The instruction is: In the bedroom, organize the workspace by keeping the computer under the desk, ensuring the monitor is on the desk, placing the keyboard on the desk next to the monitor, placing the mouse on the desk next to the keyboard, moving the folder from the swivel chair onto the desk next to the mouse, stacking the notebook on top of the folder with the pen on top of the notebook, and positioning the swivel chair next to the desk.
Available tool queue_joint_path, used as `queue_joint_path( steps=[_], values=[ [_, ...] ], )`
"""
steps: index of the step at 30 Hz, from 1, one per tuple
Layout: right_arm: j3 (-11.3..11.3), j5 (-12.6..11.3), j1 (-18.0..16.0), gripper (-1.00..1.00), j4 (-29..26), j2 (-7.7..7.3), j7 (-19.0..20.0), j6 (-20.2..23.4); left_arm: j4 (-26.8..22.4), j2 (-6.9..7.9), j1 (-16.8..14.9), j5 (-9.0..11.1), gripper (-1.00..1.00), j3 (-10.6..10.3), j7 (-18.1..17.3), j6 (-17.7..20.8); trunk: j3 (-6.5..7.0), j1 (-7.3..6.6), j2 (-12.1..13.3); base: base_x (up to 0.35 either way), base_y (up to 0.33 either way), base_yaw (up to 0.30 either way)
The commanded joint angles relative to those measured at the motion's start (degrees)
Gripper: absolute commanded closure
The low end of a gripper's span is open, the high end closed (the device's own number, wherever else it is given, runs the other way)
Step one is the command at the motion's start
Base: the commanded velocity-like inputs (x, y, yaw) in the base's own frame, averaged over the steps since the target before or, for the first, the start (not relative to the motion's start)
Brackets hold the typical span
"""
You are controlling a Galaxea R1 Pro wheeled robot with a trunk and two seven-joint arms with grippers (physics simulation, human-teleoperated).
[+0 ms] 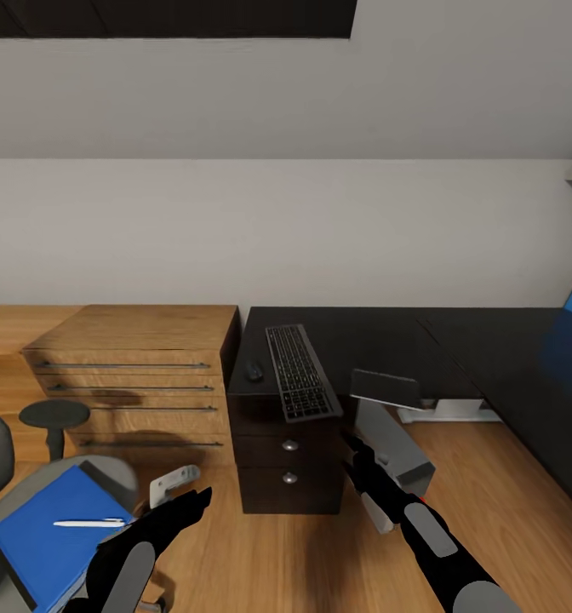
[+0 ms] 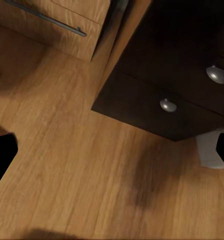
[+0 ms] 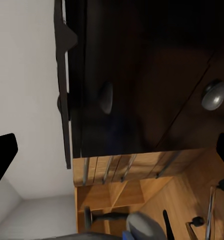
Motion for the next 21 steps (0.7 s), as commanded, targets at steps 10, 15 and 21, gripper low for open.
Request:
queue_joint_path(
  steps=[10, 15, 21],
  values=[
    [0.26, -0.56, -0.04, -1.00, 0.02, -0.07, 0.04, 0.04, -0.07, 0.02, -0.04, 0.76, -1.00, 0.02, 0.54, 0.09, -0.06, 0.02, -0.02, 0.160, 0.019, 0.000],
    [0.27, -0.56, -0.04, -1.00, 0.02, -0.07, 0.04, 0.04, -0.07, 0.08, -0.04, 0.74, -1.00, -0.01, 0.54, 0.09, 0.30, -0.42, 0.78, 0.015, 0.001, 0.000],
    [0.27, -0.56, -0.04, -1.00, 0.02, -0.07, 0.04, 0.03, -0.07, 0.09, -0.04, 0.76, -1.00, -0.03, 0.54, 0.09, 1.38, -1.74, 3.18, 0.003, 0.000, 0.000]
  ],
)
